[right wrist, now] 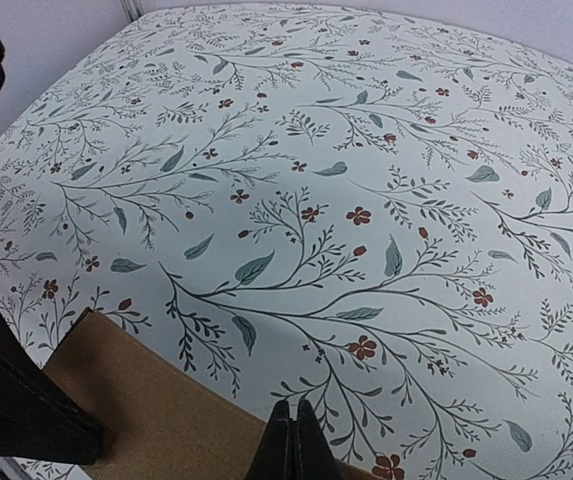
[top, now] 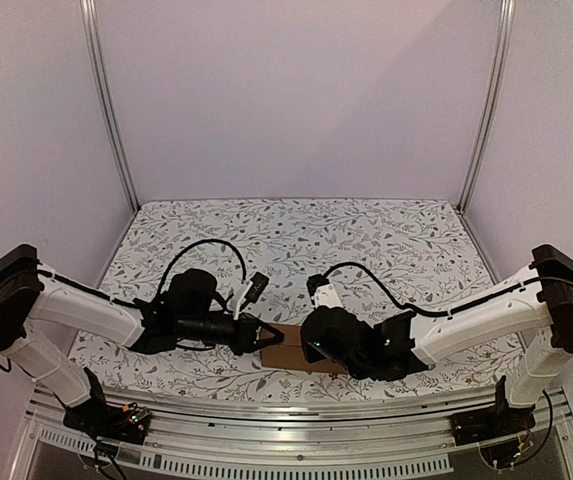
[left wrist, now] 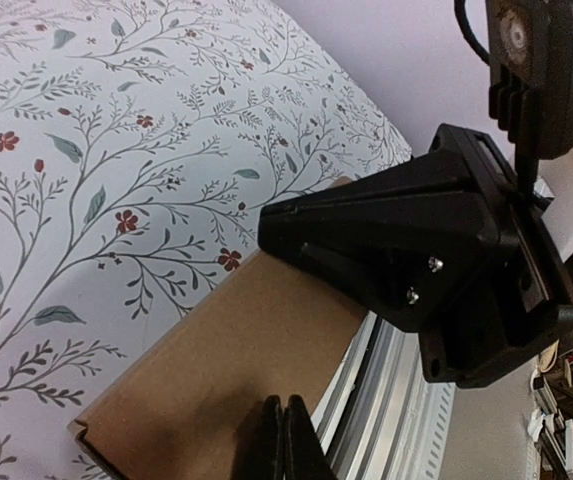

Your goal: Fold the paper box

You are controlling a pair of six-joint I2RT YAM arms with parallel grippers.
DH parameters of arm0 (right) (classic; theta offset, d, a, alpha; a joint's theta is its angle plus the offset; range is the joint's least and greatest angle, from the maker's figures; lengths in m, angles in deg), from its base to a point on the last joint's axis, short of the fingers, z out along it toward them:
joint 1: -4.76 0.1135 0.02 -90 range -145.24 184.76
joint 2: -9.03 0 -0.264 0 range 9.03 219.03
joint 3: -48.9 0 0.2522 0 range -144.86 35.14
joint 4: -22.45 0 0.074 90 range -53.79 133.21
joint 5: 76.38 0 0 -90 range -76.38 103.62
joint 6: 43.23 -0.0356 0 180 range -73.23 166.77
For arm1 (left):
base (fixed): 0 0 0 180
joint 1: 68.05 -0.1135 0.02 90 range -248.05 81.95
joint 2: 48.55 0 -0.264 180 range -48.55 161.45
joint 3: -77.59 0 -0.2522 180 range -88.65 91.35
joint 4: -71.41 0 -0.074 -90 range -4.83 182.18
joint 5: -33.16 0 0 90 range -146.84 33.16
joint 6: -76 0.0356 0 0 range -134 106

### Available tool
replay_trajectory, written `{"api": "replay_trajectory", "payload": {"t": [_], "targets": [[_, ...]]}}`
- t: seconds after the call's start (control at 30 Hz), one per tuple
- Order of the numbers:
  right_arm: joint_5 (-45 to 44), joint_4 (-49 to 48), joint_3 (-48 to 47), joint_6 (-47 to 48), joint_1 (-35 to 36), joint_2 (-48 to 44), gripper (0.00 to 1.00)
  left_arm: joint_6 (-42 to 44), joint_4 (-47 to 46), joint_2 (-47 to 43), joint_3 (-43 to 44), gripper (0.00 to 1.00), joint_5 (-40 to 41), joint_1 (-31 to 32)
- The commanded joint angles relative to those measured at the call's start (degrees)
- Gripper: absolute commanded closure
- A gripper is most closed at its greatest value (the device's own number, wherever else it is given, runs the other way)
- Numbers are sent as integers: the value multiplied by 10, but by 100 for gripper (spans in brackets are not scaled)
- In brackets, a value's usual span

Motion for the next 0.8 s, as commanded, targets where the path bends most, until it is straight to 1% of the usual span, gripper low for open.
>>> {"api": "replay_trajectory", "payload": {"t": [0.0, 0.17, 0.33, 0.43, 0.53, 0.77], "targets": [[71, 81, 15, 7, 4, 31, 100, -20, -18, 41, -35, 100, -8, -4], [70, 94, 6, 25, 4, 9, 100, -13, -2, 32, -31, 100, -2, -4], [80, 130, -5, 63, 2, -62, 100, -6, 20, 22, -26, 100, 8, -4], [95, 140, 5, 76, -10, -122, 100, -7, 25, 21, -25, 100, 11, -4], [143, 140, 25, 81, -36, -183, 100, -10, 22, 21, -26, 100, 11, -4], [267, 127, 86, 88, -93, -282, 100, -9, 27, 20, -23, 100, 12, -4]]}}
